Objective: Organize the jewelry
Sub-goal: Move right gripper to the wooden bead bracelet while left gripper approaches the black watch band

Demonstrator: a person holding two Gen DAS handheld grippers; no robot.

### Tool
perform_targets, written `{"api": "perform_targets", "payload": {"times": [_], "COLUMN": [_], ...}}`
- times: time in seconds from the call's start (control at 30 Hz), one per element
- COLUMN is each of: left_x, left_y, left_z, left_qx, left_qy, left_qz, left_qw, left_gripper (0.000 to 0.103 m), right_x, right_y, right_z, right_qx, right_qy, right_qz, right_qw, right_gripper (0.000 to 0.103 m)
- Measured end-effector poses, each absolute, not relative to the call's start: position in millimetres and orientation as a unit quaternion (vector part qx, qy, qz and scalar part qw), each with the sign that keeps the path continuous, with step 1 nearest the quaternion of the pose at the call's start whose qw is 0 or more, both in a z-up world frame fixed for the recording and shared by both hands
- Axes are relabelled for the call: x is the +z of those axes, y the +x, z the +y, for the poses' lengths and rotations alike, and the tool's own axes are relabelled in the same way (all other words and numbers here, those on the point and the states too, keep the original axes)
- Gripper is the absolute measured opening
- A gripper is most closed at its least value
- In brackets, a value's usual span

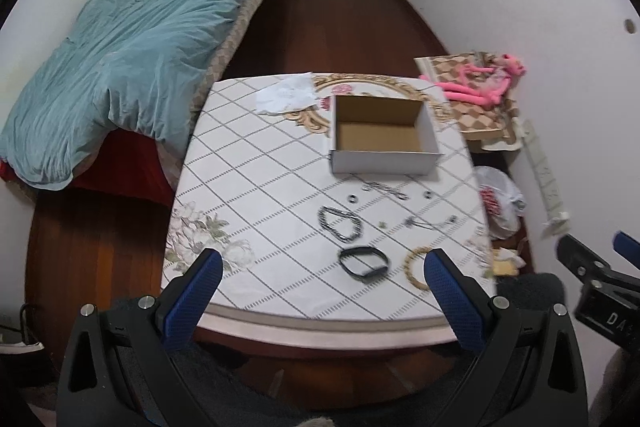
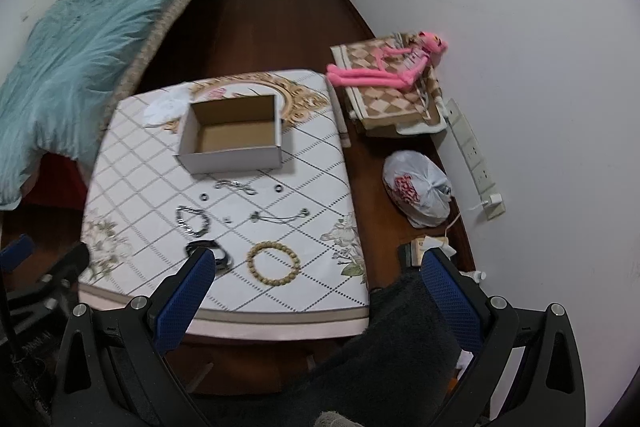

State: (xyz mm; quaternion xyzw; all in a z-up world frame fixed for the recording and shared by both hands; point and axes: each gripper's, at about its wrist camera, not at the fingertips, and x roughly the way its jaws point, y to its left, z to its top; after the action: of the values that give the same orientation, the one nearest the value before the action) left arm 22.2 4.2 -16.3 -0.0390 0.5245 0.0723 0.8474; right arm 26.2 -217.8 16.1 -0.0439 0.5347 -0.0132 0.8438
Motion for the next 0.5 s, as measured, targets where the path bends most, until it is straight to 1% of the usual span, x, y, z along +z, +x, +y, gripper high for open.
{"api": "perform_targets", "payload": {"times": [0.13, 0.27, 0.4, 0.5], "left_x": [-58, -105, -146, -166], "left_y": [48, 65, 72, 74], "left_z": [12, 19, 20, 16], "left_qx": [0.103, 0.109, 0.108, 0.108], "left_qy": [-0.014, 0.002, -0.003, 0.001], "left_qz": [0.538, 0.573, 0.611, 0.628], "left_qw": [0.837, 0.812, 0.784, 0.771], "left_gripper": [0.103, 0.103, 0.102, 0.102], "right_x": [-33, -102, -167, -199], "right_y": [51, 76, 87, 89], "right_z": [-227, -240, -240, -238], "right_qx": [-0.033, -0.032, -0.022, -0.018], "right_qy": [-0.039, -0.014, -0.006, -0.002], "right_qz": [0.559, 0.608, 0.654, 0.676], "right_qw": [0.828, 0.793, 0.756, 0.737], "right_gripper": [0.103, 0.102, 0.094, 0.088]}}
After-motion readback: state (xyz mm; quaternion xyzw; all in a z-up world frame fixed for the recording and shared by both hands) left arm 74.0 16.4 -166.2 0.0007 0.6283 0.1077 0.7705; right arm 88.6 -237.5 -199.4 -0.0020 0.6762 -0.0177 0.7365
